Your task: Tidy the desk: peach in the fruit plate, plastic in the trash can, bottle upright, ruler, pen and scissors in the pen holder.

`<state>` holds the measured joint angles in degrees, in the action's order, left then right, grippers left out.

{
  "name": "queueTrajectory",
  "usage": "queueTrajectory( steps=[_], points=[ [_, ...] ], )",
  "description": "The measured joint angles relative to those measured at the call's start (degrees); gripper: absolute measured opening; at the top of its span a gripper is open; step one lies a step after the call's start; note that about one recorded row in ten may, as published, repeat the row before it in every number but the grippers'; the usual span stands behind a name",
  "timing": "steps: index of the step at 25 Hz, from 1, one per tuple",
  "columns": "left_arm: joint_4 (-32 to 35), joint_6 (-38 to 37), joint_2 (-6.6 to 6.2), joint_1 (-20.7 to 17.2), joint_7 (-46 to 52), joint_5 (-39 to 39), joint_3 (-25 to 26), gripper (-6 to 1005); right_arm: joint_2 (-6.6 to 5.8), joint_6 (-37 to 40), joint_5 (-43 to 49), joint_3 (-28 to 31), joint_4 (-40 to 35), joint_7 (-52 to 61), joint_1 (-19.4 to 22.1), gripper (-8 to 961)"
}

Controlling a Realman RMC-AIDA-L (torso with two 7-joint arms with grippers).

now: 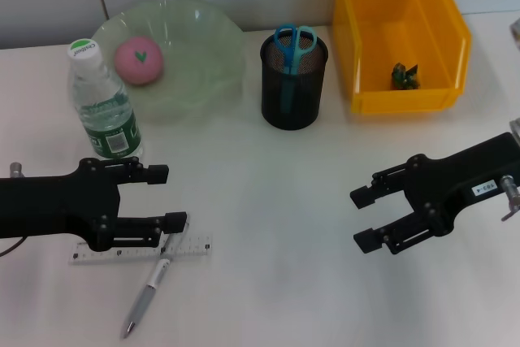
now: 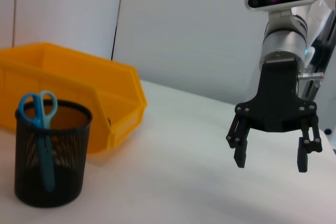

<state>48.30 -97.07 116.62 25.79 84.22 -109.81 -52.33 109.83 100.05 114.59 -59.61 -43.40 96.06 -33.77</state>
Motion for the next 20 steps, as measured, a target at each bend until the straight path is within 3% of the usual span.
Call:
queueTrajectory(
  steps=[5,6,11,13,20],
  points=[
    [1.06,-0.25,-0.01,0.59,1.96,-1.64,-0.19,794,0.44,-0.45,1.88,-0.37,-0.98,-0.90,-0.83,776],
    [4.81,-1.83,0.05,2.38,6.59,-5.68,-0.44,794,0.44,-0.45,2.28,-0.40,-1.07,-1.18,-0.89,776],
    [11.09,-4.63,1.13,4.53,11.30,-9.67,-1.79,794,0.56,-0.45,3.68,-0.40,-1.08,-1.31,-1.26,776],
    [15.16,-4.96,1.52,6.36,15.04,-13.36,-5.63,794,0.85,-0.45,4.76,-0.21,-1.16,-1.32,-1.65,776],
    [18.06,-3.85,1.98,11.93,19.68,-20.53,-14.54,794,1.02,-0.42,5.09,-0.30,-1.23,-1.30,-1.73,776]
  ],
)
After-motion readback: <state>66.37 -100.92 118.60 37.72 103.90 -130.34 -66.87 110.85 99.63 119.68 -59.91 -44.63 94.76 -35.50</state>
